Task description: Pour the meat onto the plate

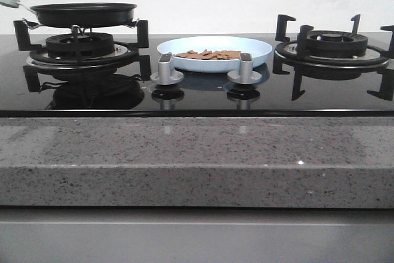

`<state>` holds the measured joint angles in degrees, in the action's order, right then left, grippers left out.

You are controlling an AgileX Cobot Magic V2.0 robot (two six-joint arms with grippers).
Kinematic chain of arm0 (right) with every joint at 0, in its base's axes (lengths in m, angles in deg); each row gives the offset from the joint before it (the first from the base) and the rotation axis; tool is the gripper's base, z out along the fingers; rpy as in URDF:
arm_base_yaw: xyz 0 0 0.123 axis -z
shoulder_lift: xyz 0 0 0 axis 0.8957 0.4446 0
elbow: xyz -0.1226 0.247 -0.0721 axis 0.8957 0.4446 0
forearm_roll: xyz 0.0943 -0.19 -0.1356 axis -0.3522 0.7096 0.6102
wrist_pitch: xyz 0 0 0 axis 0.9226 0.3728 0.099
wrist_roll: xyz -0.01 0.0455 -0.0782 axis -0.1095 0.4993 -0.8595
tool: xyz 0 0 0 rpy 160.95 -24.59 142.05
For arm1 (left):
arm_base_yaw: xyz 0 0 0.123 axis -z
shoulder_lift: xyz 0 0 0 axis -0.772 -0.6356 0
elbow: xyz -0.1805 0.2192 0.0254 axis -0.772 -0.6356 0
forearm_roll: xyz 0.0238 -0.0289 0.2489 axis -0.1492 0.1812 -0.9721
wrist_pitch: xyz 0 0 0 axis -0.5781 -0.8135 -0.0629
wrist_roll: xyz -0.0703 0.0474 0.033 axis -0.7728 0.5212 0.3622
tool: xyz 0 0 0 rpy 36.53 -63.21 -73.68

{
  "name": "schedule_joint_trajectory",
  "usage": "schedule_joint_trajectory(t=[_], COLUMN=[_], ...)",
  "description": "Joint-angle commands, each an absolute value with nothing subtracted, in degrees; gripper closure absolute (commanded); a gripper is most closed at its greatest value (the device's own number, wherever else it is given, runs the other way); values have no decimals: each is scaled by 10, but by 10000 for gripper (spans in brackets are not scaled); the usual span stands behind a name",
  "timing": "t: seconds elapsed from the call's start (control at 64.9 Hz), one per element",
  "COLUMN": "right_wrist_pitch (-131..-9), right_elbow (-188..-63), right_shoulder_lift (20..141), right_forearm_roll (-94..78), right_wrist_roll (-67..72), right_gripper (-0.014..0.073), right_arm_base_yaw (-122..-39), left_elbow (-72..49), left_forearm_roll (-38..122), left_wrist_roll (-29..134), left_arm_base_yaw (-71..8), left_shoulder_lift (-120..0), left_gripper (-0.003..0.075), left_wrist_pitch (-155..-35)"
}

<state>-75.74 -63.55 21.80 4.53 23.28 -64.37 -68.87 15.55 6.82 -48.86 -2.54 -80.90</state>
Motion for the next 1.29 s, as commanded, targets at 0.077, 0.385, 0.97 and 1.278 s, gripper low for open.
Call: schedule_joint_trajectory(t=[0.077, 0.385, 0.97, 1.278], right_wrist_pitch=[-815, -815, -815, -815], right_elbow=[-638, -638, -638, -638], right_shoulder_lift=[208, 209, 209, 209], right_forearm_roll=[46, 46, 46, 46], right_wrist_roll=[228, 228, 228, 228], right_gripper=[714, 714, 714, 714], right_arm_base_yaw=[-640, -640, -638, -623], left_elbow=[-692, -692, -692, -692], left_forearm_roll=[155, 155, 155, 155], left_wrist_roll=[64, 64, 64, 64], left_arm_base_yaw=[-489, -489, -489, -489], left_shoulder_lift=[-16, -16, -16, -16], left_gripper=[741, 741, 741, 741], left_wrist_pitch=[-761, -761, -761, -761])
